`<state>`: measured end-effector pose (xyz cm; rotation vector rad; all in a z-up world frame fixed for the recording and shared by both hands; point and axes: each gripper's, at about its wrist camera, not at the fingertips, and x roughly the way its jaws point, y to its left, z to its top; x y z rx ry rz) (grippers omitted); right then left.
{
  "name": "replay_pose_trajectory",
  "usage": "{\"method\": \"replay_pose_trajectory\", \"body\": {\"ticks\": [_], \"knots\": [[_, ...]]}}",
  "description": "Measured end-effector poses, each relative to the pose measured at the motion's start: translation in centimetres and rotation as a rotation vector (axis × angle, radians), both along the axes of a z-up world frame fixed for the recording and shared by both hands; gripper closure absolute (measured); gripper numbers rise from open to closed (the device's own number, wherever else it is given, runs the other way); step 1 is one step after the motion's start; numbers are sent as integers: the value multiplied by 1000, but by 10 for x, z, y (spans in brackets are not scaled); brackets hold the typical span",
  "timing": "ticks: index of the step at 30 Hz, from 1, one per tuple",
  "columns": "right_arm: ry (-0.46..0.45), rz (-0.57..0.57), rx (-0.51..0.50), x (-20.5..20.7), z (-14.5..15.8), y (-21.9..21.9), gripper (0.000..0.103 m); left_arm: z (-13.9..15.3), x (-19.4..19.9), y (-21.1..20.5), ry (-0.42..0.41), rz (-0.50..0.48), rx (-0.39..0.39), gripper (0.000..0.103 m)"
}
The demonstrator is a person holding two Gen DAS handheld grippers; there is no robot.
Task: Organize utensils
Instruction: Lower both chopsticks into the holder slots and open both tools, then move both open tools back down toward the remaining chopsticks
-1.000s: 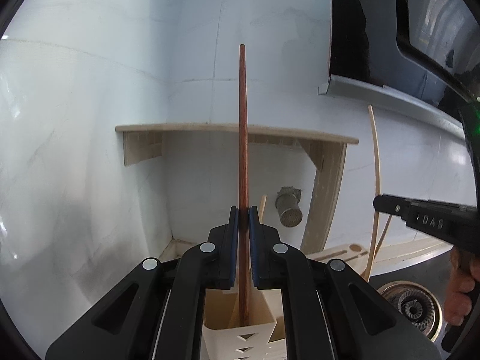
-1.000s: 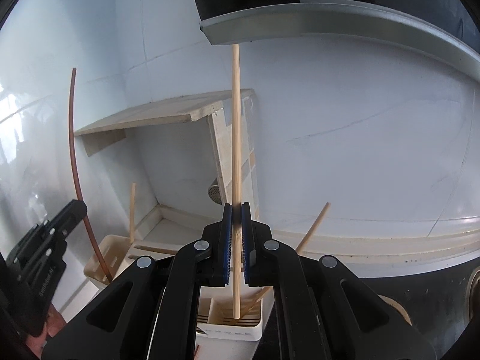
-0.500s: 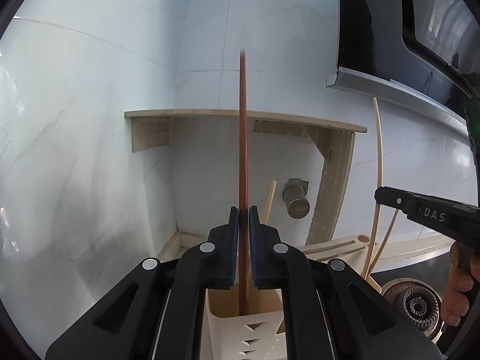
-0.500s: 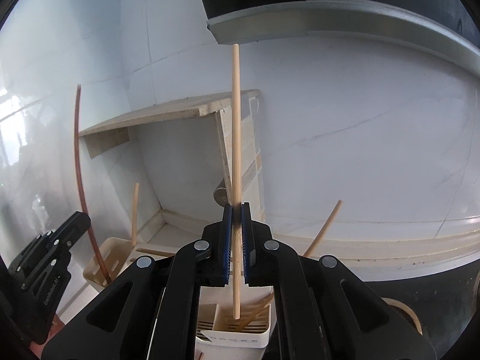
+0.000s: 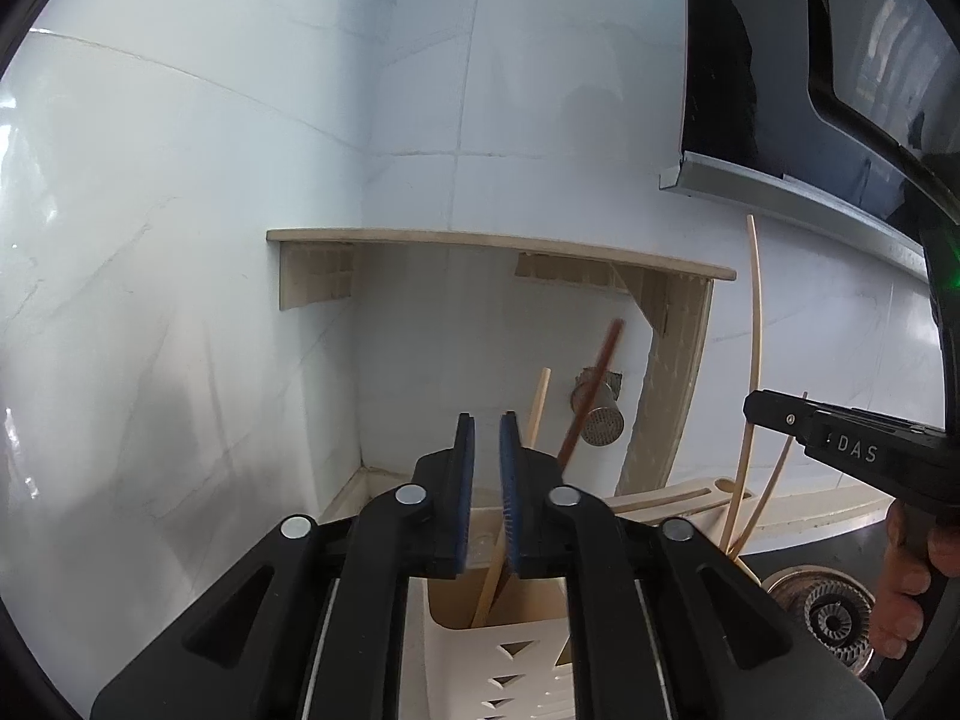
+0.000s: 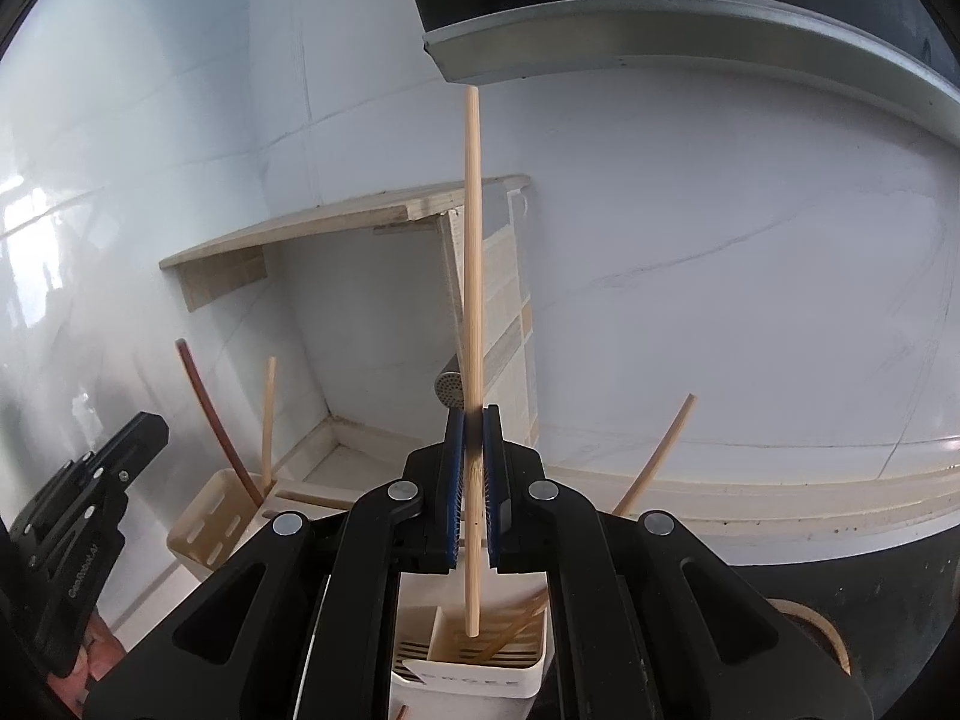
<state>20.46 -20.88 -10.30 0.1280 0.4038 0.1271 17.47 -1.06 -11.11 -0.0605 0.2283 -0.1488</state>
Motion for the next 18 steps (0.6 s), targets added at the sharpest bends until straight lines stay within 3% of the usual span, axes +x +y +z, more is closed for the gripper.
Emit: {"method": "replay_pose_trajectory", "body": {"ticks": [2,3,4,18], "knots": [[6,6,6,1,0,0,90,2,-2,1,-9,7,0,78],[7,8,10,0,0,1,73,3,-5,2,-22,14,-3,70],[2,4,19,-1,-1,0,58,5,-7,3,-36,19,-8,68],[-35,-21,52,-14,25,-6,58,32,-25,1,-37,18,22,67]]}}
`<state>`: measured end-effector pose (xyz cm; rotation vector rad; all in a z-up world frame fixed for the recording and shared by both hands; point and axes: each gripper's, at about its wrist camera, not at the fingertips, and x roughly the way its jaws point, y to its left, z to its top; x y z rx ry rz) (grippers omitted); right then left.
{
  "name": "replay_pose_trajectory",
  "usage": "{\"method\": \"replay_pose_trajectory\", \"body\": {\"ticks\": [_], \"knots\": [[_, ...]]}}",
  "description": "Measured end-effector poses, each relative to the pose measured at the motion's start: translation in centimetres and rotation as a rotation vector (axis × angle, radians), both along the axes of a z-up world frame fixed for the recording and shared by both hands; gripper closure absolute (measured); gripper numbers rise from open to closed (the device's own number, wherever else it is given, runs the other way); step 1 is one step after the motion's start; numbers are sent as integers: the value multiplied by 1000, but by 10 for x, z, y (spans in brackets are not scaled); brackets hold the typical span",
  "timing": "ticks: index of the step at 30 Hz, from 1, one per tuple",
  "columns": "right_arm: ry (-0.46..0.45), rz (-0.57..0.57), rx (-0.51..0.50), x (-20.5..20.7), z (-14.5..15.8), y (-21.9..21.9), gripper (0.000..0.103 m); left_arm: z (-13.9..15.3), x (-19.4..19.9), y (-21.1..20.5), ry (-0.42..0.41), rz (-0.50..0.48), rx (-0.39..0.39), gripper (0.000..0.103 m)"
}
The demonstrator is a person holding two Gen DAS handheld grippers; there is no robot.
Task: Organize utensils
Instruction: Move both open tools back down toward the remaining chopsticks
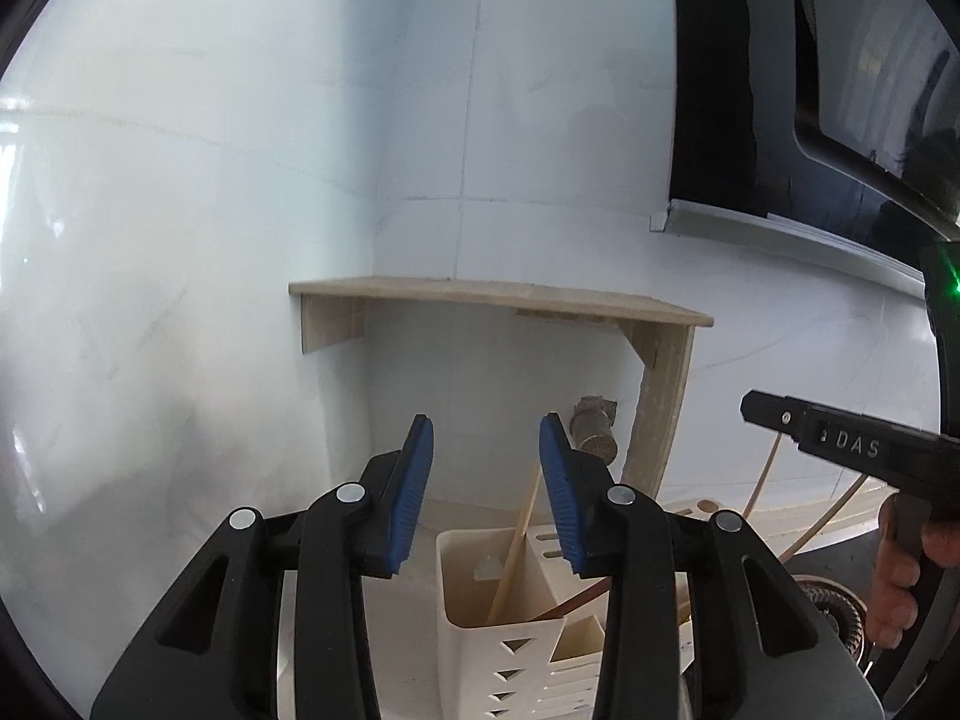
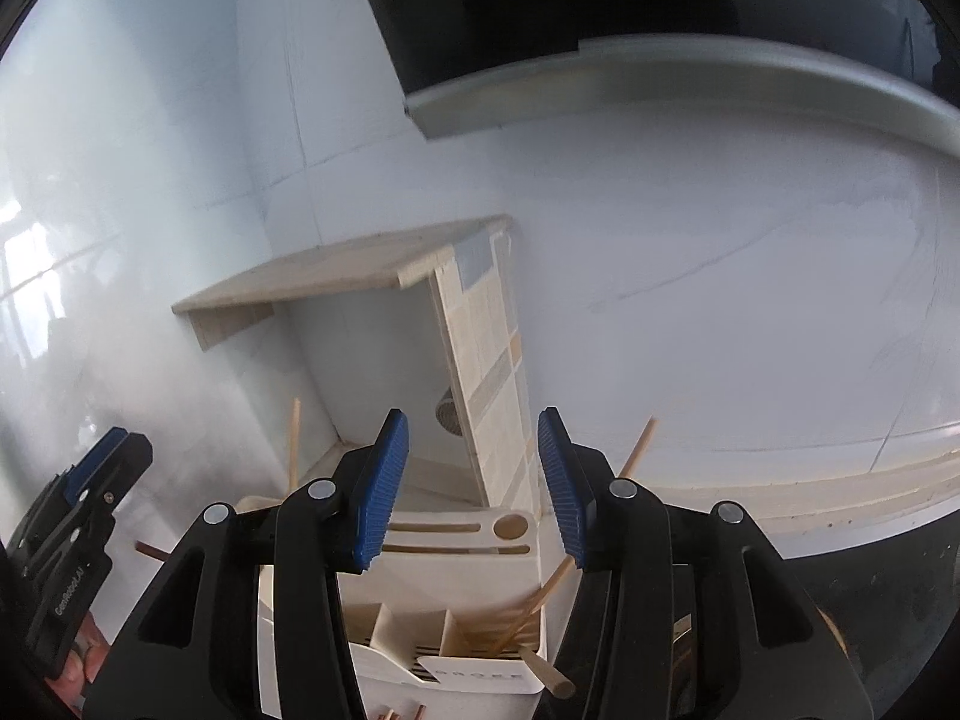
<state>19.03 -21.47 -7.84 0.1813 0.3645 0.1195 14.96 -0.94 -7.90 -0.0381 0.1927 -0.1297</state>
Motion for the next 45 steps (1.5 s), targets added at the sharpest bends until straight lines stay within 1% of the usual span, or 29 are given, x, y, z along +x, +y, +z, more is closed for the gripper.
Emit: {"method": "replay_pose_trajectory", "body": {"ticks": [7,9,13,18,22,25,26,27,28,29,30,33,34,35,36,37,38,40,41,43,45], "knots": [[-40,0,21,-24,33,-6,58,37,-23,7,-27,26,15,65],[-45,-3,31,-35,40,-10,58,51,-33,10,-33,43,21,61],[-27,-10,53,-54,45,-11,58,64,-50,14,5,38,33,59],[0,9,23,-77,36,-4,58,60,-63,14,79,16,85,59],[48,20,24,-89,17,0,58,39,-69,19,171,-9,96,59],[117,22,33,-94,-6,4,58,20,-72,22,236,-13,98,57],[144,24,35,-95,-15,6,58,8,-74,24,279,-23,90,52],[162,25,36,-96,-22,8,58,0,-74,25,313,-31,93,44],[186,27,41,-97,-30,9,58,-11,-75,25,354,-40,103,41],[220,33,48,-99,-40,10,58,-17,-76,25,375,-44,108,36],[239,40,53,-100,-46,12,58,-27,-79,24,404,-50,115,33],[288,36,50,-105,-64,12,58,-54,-80,19,528,-77,154,28],[304,29,51,-107,-69,10,56,-64,-81,17,581,-93,169,27],[325,24,64,-108,-74,7,54,-70,-81,17,615,-108,173,25],[341,19,76,-109,-78,4,51,-78,-80,15,660,-127,176,25],[361,11,88,-109,-82,2,50,-87,-80,14,713,-147,168,25],[377,5,95,-108,-86,-1,50,-94,-82,14,746,-161,159,25],[389,-7,96,-110,-90,-4,49,-112,-80,11,847,-204,142,25],[396,-16,96,-110,-92,-6,49,-119,-79,9,874,-210,143,26],[408,-26,105,-112,-96,-10,49,-135,-78,5,937,-239,148,30],[420,-35,115,-113,-100,-13,49,-148,-77,0,997,-263,158,41]]}}
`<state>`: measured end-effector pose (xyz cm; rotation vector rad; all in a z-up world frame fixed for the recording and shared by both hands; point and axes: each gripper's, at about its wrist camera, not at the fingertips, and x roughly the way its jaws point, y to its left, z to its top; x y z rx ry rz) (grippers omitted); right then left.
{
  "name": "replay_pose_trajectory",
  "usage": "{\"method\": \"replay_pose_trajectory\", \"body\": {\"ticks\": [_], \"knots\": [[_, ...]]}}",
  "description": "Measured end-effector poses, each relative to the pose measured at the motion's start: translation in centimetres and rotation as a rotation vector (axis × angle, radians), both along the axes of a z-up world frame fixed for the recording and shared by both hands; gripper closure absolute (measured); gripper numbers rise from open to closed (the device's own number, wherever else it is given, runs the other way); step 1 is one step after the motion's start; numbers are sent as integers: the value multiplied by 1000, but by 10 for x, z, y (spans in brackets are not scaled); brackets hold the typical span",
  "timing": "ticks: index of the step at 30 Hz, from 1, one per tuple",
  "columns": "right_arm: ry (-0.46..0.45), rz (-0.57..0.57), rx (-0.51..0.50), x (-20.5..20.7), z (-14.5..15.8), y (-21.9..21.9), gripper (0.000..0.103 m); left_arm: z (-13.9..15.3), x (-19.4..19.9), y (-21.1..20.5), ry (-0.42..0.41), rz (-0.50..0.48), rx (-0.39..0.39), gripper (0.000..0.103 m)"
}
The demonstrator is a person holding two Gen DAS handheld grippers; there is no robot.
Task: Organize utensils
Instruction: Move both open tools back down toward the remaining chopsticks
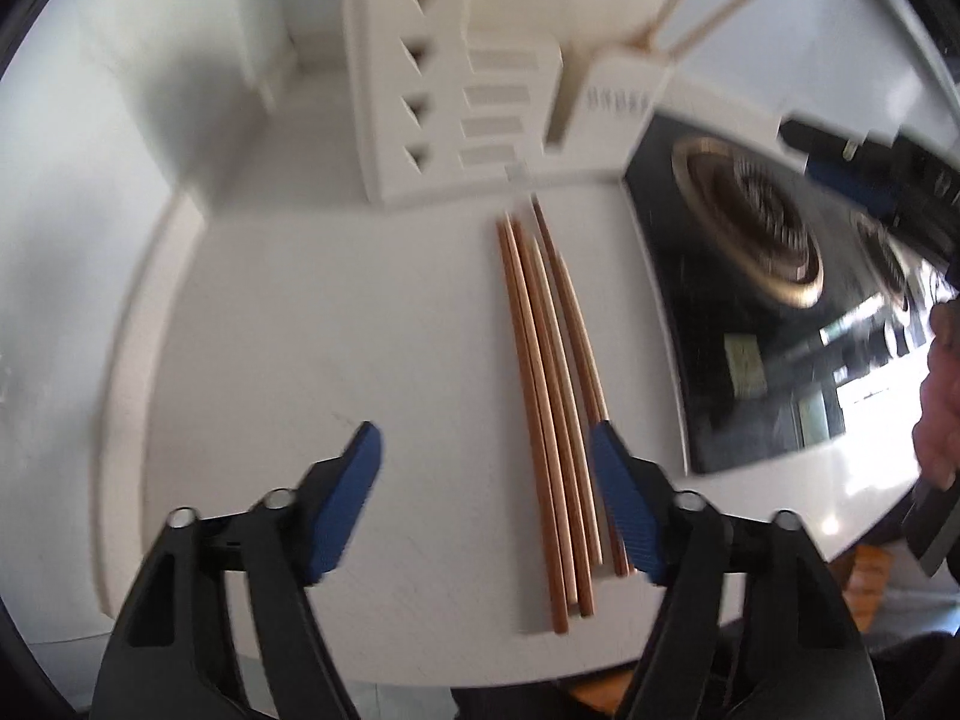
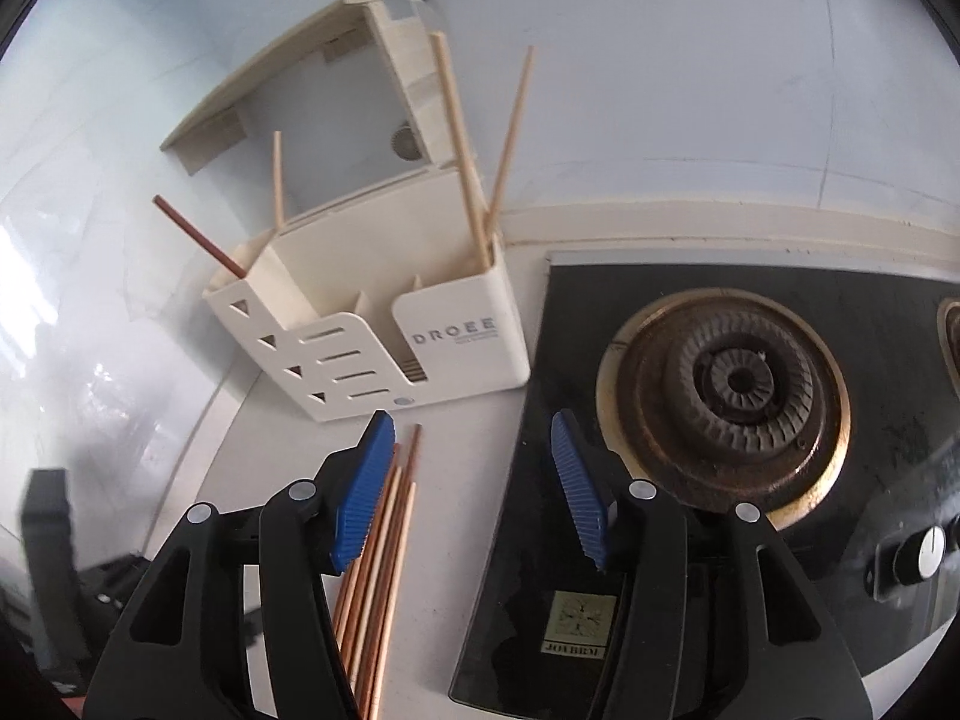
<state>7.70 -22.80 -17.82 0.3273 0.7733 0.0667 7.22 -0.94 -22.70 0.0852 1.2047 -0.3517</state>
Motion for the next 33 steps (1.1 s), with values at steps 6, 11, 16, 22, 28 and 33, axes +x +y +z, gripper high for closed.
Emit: {"method": "replay_pose_trajectory", "body": {"ticks": [6,11,16,22,28,33], "knots": [[4,-9,9,-6,-4,-4,48,-22,6,-12,95,-19,14,41],[11,-13,10,-10,-7,-6,47,-32,11,-18,127,-8,63,52],[18,-10,10,-12,-10,-7,46,-39,16,-17,165,14,65,52],[14,-21,21,-15,-8,-10,45,-45,18,-20,179,23,100,52],[-11,-33,28,-20,-4,-12,42,-51,21,-22,189,39,106,52],[-3,-27,31,-20,-6,-13,42,-51,23,-23,188,45,116,51]]}}
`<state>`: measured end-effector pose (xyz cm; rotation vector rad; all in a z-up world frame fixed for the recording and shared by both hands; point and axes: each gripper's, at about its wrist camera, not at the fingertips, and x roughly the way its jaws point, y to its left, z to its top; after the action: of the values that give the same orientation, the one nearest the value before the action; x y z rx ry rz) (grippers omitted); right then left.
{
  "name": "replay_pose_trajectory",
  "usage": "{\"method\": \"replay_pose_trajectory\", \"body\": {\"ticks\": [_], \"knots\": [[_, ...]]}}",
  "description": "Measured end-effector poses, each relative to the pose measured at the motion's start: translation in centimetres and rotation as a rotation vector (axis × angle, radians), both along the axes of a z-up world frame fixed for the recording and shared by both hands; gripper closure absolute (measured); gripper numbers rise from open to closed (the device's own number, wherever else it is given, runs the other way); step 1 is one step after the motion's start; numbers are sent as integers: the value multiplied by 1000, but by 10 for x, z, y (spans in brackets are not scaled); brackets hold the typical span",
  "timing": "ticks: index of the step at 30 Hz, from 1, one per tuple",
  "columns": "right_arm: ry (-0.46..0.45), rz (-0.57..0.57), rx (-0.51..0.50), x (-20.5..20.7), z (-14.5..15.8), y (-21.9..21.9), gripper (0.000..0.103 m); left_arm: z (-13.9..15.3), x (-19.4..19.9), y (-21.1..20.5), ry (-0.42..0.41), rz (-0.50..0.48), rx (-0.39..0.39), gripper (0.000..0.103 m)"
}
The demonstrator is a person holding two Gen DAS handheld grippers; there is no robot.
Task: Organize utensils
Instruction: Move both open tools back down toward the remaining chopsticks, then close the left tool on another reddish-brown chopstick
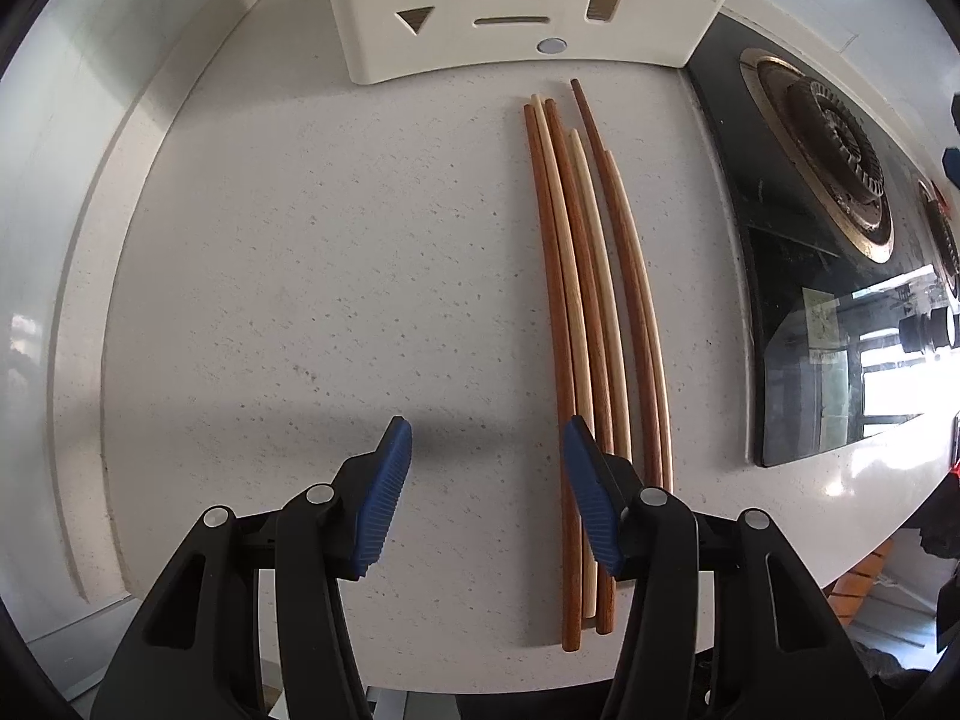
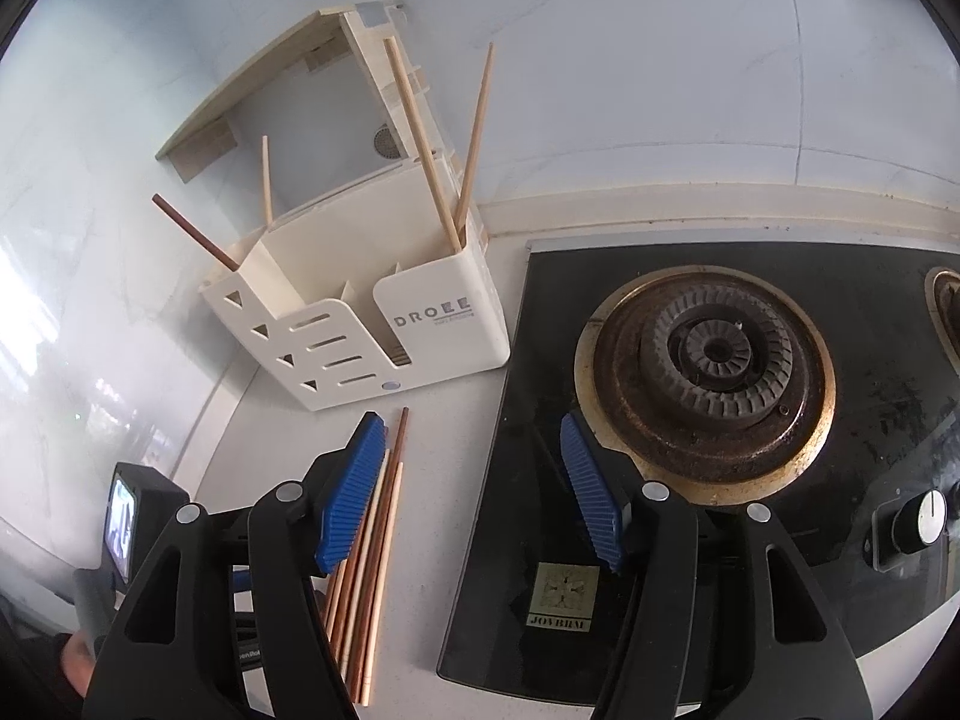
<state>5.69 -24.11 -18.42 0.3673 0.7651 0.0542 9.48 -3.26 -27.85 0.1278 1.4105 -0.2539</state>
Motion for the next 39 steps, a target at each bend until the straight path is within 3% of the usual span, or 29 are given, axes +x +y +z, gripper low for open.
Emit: {"method": "replay_pose_trajectory", "body": {"ticks": [21,26,29,31,34,39], "knots": [[39,17,-2,5,-5,5,42,3,-1,-18,27,-22,45,47],[199,99,4,23,-18,22,42,1,-1,-20,27,-37,74,48],[355,169,91,41,-35,31,43,-3,-1,-26,32,-20,58,49],[426,202,104,49,-42,40,58,-3,0,-24,33,-11,52,49],[486,239,44,60,-49,54,76,-4,-1,-23,29,-15,59,51],[634,284,92,73,-68,67,80,-4,-3,-23,20,-17,72,54]]}}
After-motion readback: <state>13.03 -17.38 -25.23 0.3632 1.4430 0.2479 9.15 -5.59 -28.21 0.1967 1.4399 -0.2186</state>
